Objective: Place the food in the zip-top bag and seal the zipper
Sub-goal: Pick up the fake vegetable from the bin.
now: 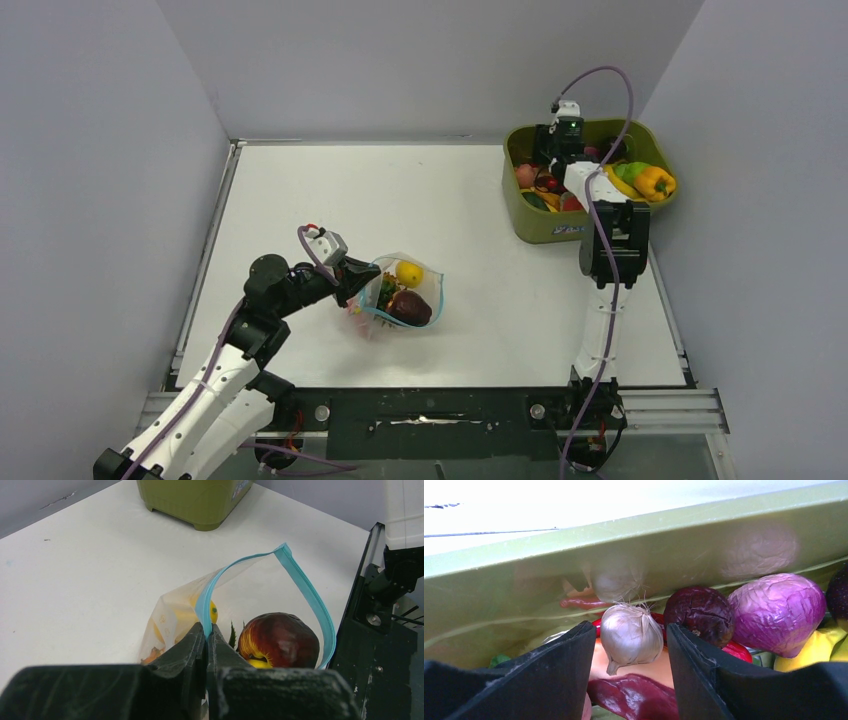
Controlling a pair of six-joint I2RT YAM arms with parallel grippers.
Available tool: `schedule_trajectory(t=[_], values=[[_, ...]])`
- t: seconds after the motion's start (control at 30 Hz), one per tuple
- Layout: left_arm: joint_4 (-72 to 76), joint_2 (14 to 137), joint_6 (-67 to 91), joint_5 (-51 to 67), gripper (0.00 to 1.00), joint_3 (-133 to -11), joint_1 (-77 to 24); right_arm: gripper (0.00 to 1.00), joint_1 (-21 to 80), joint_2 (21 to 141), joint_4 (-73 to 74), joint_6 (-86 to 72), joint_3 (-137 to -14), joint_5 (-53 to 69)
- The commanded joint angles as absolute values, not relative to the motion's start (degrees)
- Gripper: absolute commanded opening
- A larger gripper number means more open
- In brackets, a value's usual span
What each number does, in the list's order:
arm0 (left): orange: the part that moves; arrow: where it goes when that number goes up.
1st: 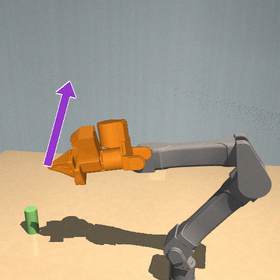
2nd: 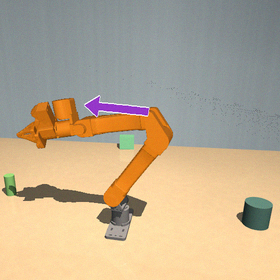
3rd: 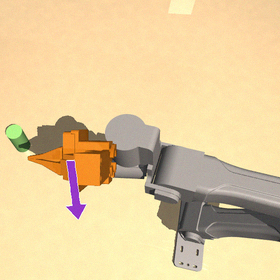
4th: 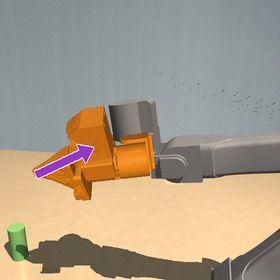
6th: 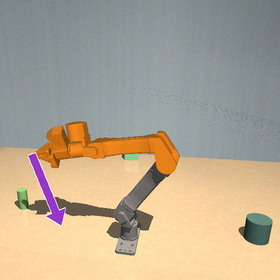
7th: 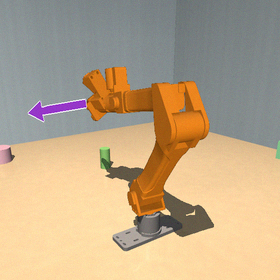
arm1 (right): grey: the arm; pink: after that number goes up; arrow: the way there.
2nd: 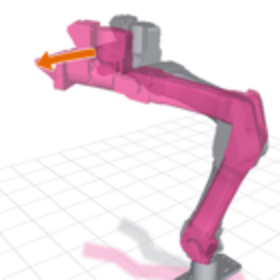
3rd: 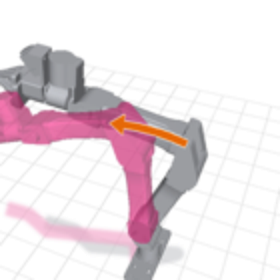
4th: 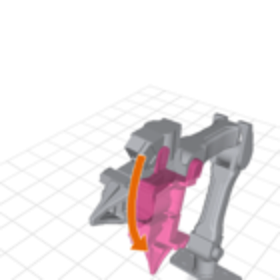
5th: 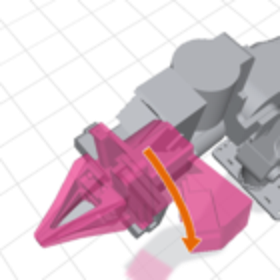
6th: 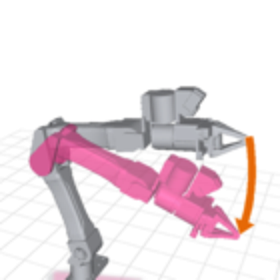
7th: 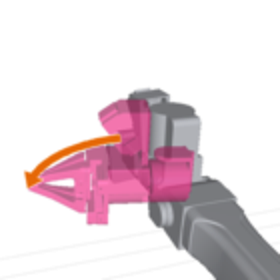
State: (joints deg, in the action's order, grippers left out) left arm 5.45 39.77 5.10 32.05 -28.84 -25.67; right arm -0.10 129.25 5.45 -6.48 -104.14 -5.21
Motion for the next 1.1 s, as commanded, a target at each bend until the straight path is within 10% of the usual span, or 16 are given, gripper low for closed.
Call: schedule_trajectory(t=[0.0,1.07], values=[[7.1,38.9,4.7,35.6,0.0,-29.4,-25.2,0.54,0.2,130.4,6.6,-5.7,-106.1,-7.6],[7.6,37.4,6.3,35.1,0.0,-28.6,-24.9,0.34,1.1,115.4,3.0,-2.6,-94.6,-7.5]])
